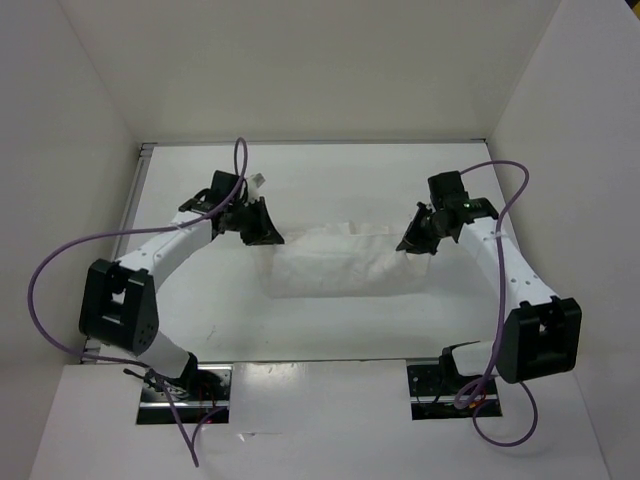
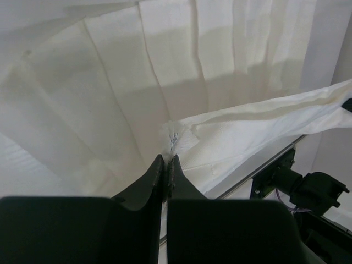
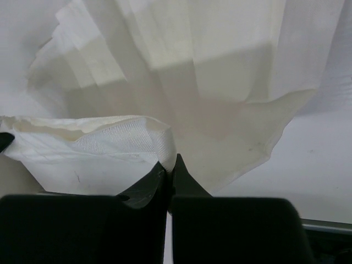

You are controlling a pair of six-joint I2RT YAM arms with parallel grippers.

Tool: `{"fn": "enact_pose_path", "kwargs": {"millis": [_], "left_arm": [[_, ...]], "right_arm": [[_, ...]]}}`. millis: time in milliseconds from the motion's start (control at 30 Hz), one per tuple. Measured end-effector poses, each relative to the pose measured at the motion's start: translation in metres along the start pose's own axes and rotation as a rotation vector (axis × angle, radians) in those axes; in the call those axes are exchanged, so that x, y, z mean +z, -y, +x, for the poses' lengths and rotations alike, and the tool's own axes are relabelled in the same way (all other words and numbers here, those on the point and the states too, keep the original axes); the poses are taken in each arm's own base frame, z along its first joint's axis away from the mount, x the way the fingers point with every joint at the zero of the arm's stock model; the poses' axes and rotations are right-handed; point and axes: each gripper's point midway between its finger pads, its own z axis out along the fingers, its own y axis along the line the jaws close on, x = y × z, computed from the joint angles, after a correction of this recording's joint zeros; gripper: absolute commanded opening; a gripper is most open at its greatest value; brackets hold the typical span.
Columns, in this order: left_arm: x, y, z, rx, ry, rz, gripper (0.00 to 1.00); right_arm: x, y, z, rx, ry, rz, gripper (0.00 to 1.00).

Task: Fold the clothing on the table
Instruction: Fold the skirt

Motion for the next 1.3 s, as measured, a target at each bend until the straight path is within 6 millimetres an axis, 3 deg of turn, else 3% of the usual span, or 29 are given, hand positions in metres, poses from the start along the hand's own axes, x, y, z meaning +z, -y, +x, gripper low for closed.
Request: {"fn": "enact_pose_path", "kwargs": {"millis": [267,400,533,633,800,1000,1300], "left_arm": [[-0.059,0.019,0.017,-0.008,0.095,0.013,0.02],[-0.062,0.016,0.016,-0.014,0.107,-0.004,0.02],[-0.042,0.0,0.013,-0.049,0.067,-0.052,0.02],[-0.024,-0.01,0.002,-0.068,0.045,-0.091,0.02],[0.004,-0.021,-0.029,-0.069,0.067,-0.139,0.01],[0.038,-0.04,-0.052,-0.083,0.069,-0.197,0.01],[0.063,-0.057,-0.064,-0.095,0.063,-0.249,0.01]], "right_arm": [[-0.024,-0.012,0.015,-0.015,-0.035,-0.087,0.0],[-0.034,-0.02,0.014,-0.03,-0.036,-0.116,0.0],[-0.031,-0.03,0.002,-0.053,-0.036,-0.12,0.0],[-0.017,-0.034,-0.011,-0.068,-0.04,-0.097,0.02],[0.015,-0.036,-0.034,-0.088,-0.033,-0.049,0.02],[0.056,-0.038,-0.061,-0.101,-0.019,-0.001,0.02],[0.1,-0.035,-0.08,-0.111,-0.016,0.047,0.04]]}}
